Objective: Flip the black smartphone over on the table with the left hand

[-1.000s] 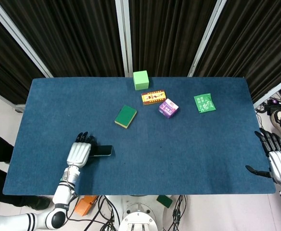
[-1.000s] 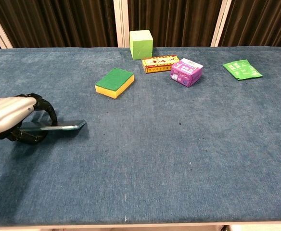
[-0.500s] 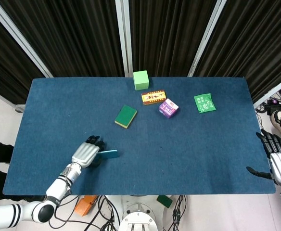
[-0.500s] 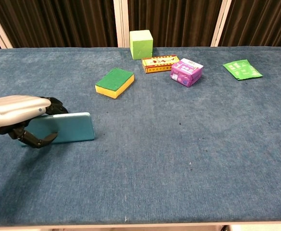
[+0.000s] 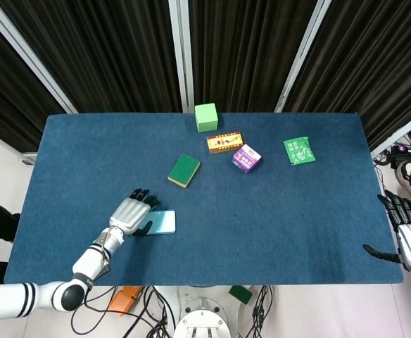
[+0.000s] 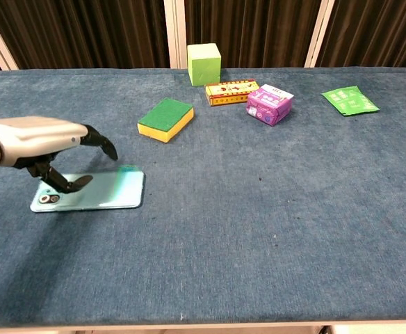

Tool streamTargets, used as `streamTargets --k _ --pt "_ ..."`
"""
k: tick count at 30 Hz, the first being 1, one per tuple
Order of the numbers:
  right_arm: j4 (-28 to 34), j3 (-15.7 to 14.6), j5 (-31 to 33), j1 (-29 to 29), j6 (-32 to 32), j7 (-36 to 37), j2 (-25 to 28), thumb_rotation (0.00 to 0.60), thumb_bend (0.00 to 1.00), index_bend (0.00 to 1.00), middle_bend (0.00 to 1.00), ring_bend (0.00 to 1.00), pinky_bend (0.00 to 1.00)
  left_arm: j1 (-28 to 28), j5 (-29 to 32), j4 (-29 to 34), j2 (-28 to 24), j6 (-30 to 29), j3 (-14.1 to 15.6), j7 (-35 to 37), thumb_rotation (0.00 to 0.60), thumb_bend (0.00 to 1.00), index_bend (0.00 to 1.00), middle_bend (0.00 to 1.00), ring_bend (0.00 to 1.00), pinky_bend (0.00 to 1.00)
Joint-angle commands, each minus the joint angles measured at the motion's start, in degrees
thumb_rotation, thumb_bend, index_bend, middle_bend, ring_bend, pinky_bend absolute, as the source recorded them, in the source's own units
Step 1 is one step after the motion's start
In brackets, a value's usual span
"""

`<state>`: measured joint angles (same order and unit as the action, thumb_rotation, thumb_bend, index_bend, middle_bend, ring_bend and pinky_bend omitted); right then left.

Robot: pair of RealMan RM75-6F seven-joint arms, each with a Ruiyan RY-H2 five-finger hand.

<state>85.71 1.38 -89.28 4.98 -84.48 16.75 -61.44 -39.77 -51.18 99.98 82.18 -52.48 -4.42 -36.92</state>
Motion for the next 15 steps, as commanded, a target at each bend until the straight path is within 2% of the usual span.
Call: streamTargets --k 1,5,8,11,15 --pt "-0.17 0.08 0.02 0.07 0.07 0.26 -0.06 0.6 0.15 0.0 0.0 0.0 0.0 0.15 -1.23 0.69 -0.27 -2.59 -0.03 0.24 0.6 0.5 0.19 0.12 0.01 0.04" --pt "-0.42 0.11 -0.01 0.11 0.18 0.34 -0.02 0.6 0.15 0.0 0.0 0.0 0.0 3.67 -6.02 1.57 -0.83 -11.31 -0.88 3.78 0.6 0.48 0.19 0.12 0.01 0.04" --pt "-0.65 0.08 -0.03 0.07 0.2 0.57 0.1 0.6 0.15 0.0 0.0 0.0 0.0 7.78 -9.87 2.03 -2.1 -18.84 -0.95 7.65 0.6 0.39 0.19 0.12 0.01 0.04" --pt "-1.04 0.02 -0.12 -0.14 -0.11 1.07 0.1 0.6 0.15 0.0 0.0 0.0 0.0 12.31 -13.11 2.02 -4.1 -25.54 0.16 10.79 0.6 0.26 0.19 0.12 0.01 0.04" --pt "-1.44 -0.08 -0.47 -0.5 -0.84 1.59 -0.04 0.6 0.15 0.0 0.0 0.0 0.0 18.3 -17.38 1.78 -7.78 -32.12 2.96 15.53 0.6 0.17 0.19 0.12 0.02 0.04"
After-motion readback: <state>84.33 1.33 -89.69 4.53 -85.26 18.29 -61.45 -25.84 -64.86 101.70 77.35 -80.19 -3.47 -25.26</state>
